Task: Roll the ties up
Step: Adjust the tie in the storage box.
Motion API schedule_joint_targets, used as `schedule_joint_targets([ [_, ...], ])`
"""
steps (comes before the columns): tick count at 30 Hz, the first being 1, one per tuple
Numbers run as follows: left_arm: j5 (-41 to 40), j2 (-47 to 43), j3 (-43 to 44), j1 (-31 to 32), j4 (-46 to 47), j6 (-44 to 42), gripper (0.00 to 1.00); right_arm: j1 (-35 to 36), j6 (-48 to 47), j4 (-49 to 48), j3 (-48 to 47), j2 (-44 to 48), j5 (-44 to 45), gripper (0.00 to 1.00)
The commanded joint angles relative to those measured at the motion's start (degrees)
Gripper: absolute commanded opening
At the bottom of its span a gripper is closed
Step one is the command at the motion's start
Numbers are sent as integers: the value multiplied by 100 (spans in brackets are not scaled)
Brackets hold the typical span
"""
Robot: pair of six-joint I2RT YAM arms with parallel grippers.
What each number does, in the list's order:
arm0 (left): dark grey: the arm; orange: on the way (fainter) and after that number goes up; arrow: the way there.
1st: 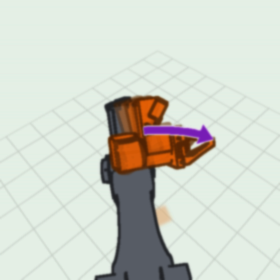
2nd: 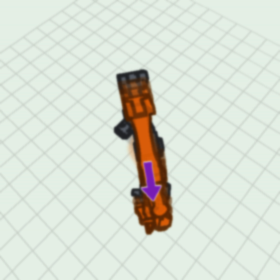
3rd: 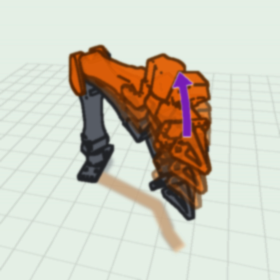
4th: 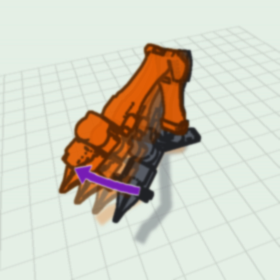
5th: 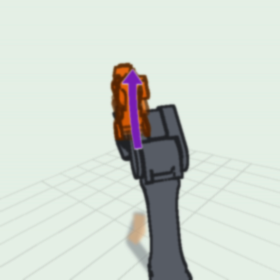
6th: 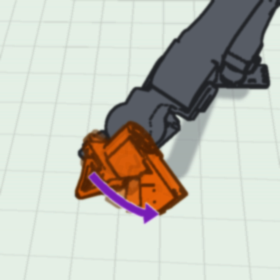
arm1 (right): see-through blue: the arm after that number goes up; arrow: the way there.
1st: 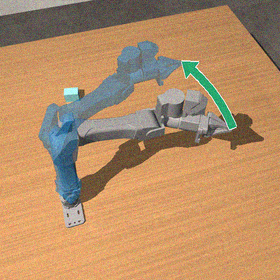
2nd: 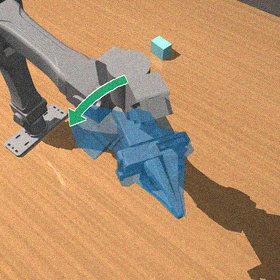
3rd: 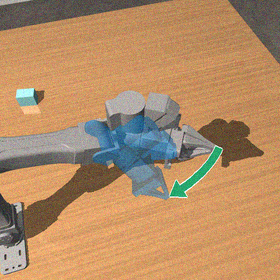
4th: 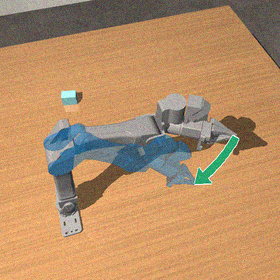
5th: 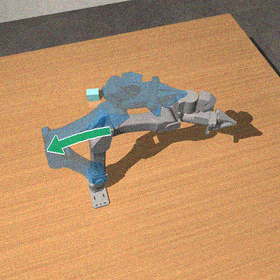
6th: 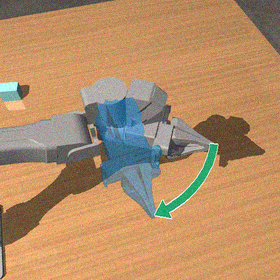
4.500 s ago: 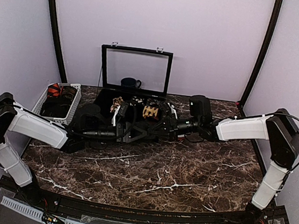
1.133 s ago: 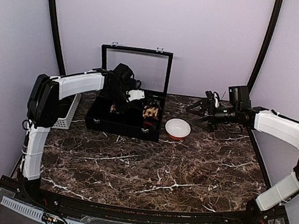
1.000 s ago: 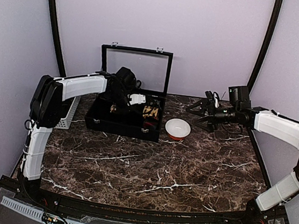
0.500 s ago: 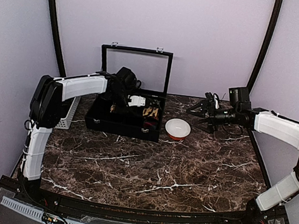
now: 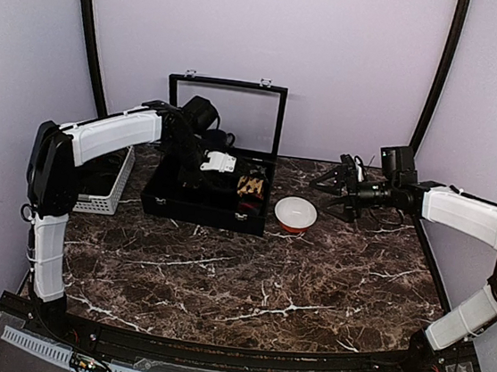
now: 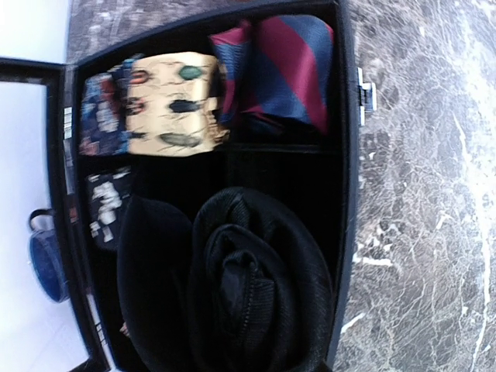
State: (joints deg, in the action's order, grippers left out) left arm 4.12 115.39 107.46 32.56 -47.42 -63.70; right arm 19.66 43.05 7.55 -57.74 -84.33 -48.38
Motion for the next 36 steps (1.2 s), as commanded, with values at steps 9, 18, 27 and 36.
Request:
schedule_joint_targets([
  [9,142,694,-156,84,-527,-407,0,-42,11,-130,132,55,-123,98],
  [18,-216,1059,-160,84,-223,-560,0,-45,-33,-63,41,-39,-189,98],
  [27,-317,1151,-32,75,30,-485,64,-59,-83,-10,-9,-82,-223,98],
  [36,-279,867,58,71,-68,-582,59,-65,-64,-70,30,-92,-242,98],
])
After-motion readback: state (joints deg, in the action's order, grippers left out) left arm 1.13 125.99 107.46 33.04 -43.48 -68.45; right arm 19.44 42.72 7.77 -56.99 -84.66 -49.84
